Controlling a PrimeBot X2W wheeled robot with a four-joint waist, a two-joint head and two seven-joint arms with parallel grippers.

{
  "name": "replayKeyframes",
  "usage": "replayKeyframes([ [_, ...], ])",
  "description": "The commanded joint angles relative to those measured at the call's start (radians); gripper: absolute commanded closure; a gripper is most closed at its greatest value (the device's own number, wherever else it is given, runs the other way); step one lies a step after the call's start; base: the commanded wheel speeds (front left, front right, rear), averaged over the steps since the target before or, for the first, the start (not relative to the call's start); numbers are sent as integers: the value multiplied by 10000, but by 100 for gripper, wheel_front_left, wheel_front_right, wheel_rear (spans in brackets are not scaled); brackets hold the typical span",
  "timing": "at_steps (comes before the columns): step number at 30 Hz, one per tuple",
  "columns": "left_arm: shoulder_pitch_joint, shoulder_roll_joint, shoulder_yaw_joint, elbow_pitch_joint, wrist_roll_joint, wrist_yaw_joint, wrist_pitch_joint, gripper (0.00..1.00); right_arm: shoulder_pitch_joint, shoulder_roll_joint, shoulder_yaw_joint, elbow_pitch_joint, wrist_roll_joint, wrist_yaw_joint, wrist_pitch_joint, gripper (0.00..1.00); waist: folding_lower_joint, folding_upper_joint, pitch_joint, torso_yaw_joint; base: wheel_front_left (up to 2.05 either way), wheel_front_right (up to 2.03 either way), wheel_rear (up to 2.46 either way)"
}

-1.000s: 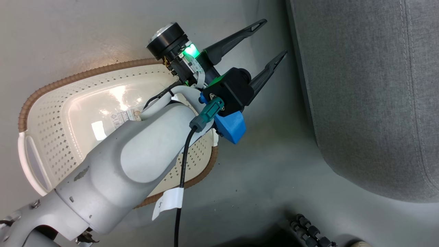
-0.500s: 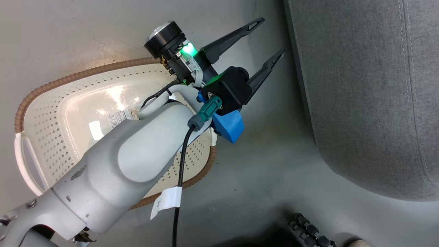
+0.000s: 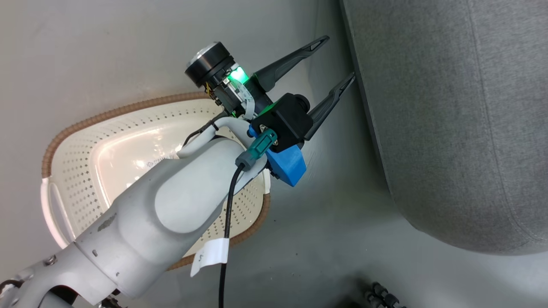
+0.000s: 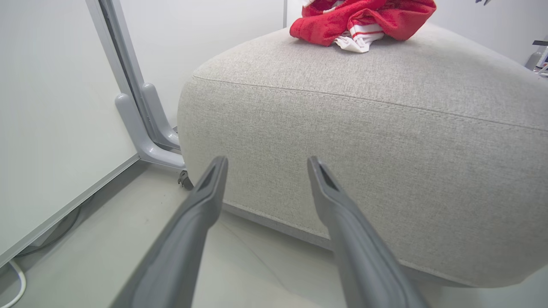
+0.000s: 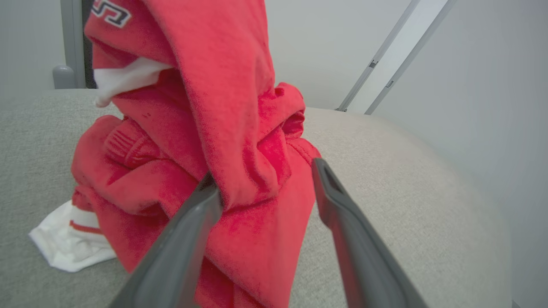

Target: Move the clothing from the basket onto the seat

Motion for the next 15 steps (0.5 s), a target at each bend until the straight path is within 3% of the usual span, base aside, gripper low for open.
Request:
replayKeyframes([
  [1, 95, -50, 20, 55, -73, 40, -82, 0, 417, 141, 41, -154, -57, 0, -36, 0, 0, 0, -373, 57, 0, 0, 0],
  [15, 1335, -197, 702, 117, -536, 467, -306, 0, 3016, 1014, 952, -2461, -169, 1, -37, 0, 0, 0, -2568, 422, 0, 0, 0],
])
